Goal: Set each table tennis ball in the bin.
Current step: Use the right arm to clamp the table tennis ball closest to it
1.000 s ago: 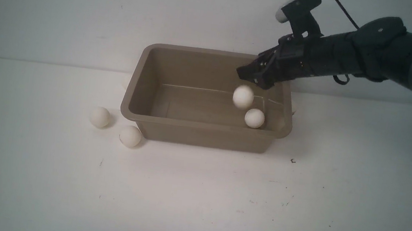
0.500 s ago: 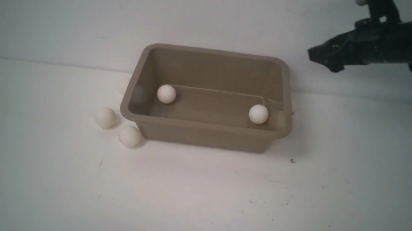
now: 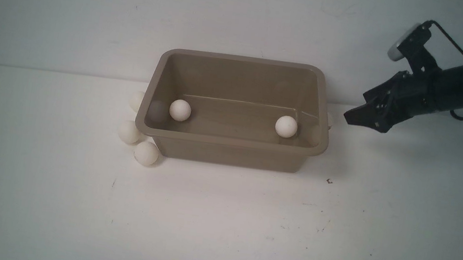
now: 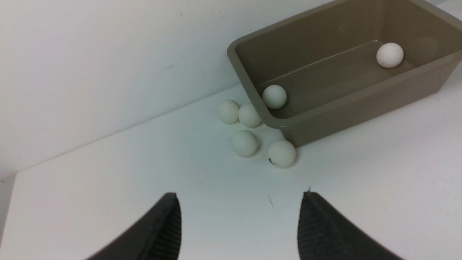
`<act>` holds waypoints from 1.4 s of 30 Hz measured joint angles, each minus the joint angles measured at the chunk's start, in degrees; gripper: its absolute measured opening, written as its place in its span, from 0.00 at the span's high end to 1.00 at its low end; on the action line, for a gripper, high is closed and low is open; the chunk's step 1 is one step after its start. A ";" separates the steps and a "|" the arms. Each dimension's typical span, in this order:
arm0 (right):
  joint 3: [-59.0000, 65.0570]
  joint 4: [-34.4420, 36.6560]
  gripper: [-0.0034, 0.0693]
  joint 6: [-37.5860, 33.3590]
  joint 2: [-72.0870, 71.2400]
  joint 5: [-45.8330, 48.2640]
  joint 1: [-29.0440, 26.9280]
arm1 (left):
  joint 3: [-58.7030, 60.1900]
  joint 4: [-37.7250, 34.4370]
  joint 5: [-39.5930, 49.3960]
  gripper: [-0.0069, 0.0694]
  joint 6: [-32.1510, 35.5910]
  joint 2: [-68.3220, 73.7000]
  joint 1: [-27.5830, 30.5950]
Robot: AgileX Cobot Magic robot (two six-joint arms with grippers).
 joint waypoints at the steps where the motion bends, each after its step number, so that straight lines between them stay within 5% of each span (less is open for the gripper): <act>1: 0.00 0.04 0.19 -1.41 0.23 -0.11 0.00 | 0.00 0.00 0.54 0.39 0.04 0.00 0.00; 18: -0.06 0.35 0.20 -15.60 2.41 -5.62 3.38 | 0.00 0.06 2.49 0.39 0.12 0.00 0.00; 35: -0.20 -0.19 0.31 -17.99 7.22 -13.69 7.31 | 0.00 0.12 2.49 0.39 0.30 0.00 0.00; 42: -0.53 3.22 0.52 -18.60 8.03 -17.56 7.77 | 0.00 0.12 2.74 0.39 0.30 0.00 0.00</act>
